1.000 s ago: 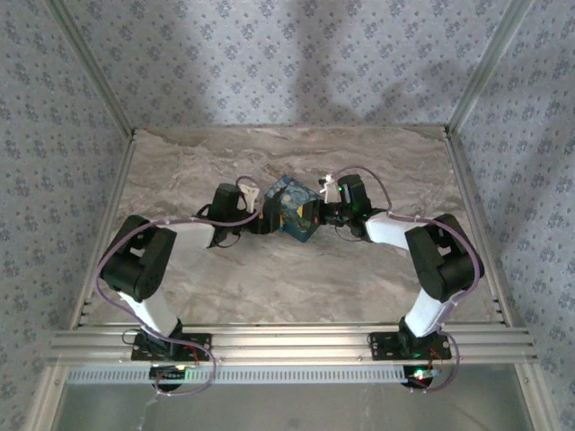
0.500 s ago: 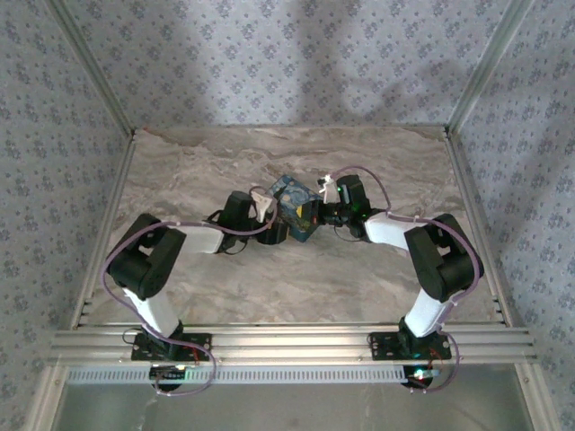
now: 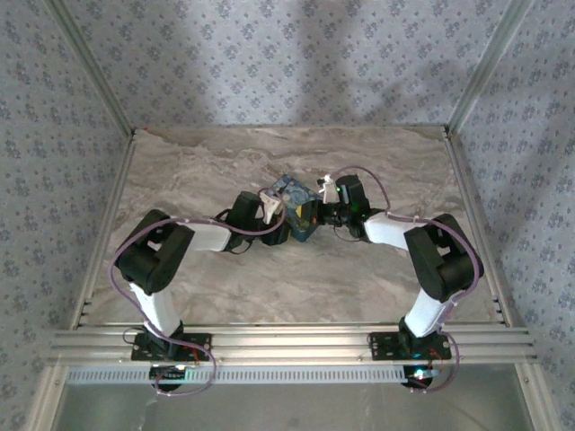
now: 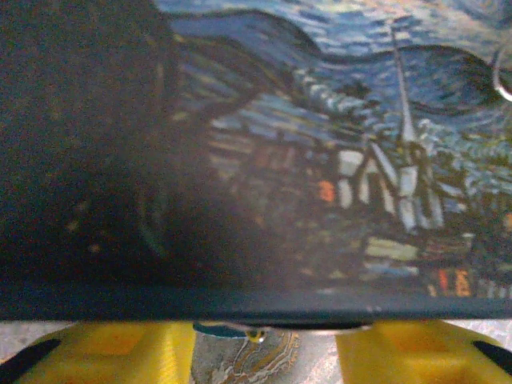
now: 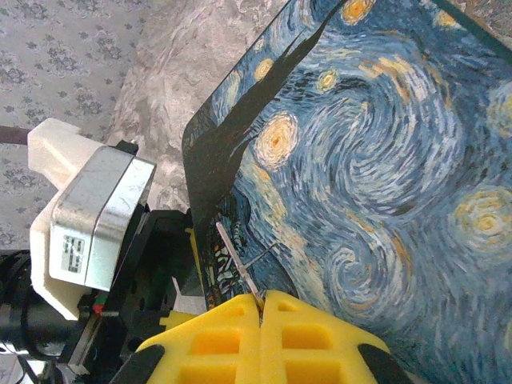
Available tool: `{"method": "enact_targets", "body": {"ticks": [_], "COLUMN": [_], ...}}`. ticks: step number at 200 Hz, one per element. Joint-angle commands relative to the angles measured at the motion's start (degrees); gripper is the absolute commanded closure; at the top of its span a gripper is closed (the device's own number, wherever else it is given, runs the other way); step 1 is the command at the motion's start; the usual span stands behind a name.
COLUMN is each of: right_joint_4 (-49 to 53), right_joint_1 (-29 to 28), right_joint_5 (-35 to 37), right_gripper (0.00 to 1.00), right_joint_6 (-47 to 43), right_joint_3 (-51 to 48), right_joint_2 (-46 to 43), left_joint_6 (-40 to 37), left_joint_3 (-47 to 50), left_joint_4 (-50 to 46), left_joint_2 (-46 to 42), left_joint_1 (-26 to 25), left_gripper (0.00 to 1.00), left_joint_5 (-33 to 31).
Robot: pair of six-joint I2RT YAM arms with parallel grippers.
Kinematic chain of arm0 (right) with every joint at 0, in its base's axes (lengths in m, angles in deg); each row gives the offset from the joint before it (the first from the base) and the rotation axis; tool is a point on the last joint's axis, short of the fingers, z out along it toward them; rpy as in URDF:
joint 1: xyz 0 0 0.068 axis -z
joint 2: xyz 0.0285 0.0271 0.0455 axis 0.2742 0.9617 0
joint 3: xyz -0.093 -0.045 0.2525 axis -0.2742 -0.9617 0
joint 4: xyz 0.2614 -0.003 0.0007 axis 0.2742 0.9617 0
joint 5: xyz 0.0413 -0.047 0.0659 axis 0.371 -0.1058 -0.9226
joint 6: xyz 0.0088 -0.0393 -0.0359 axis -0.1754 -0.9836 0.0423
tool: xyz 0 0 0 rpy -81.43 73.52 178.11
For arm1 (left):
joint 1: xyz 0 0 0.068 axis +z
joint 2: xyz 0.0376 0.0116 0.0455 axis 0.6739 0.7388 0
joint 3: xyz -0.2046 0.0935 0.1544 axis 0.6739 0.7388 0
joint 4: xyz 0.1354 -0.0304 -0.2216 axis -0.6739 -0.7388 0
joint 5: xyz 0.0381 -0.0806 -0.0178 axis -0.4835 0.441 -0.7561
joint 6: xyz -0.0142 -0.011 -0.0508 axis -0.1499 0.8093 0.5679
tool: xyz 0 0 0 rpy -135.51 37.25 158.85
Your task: Unlock the padlock with the key
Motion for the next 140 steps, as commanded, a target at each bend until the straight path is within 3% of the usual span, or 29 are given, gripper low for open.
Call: {"method": "enact_targets", "body": {"ticks": [1,61,140], "right_joint_4": [3.85,3.68,2.2], "right_joint_1": [-0.61,-0.82,-1.44], "right_joint_5": [1.14,1.38,7.27], "right_gripper": [1.0,1.0,1.0], "right_joint_6": [-0.06,-0.32,-4.26], "right_joint_3": [0.21,0.02,-3.61], "right_joint_2": [1.24,0.79,-9.39], "left_joint_6": [-0.78,-0.03,6.56], "left_joint_3": [-1.52,-1.57,-2.37], "left_joint_4": [-0.45,-0.61,-7.42], "left_joint_2": [0.94,-0.09,-6.12], "left_joint_1": [-0.35,-0.43,-0.91], "left_gripper": [0.57,0.75,0.79], "left_joint_5": [-0.98,-1.65,0.16]}}
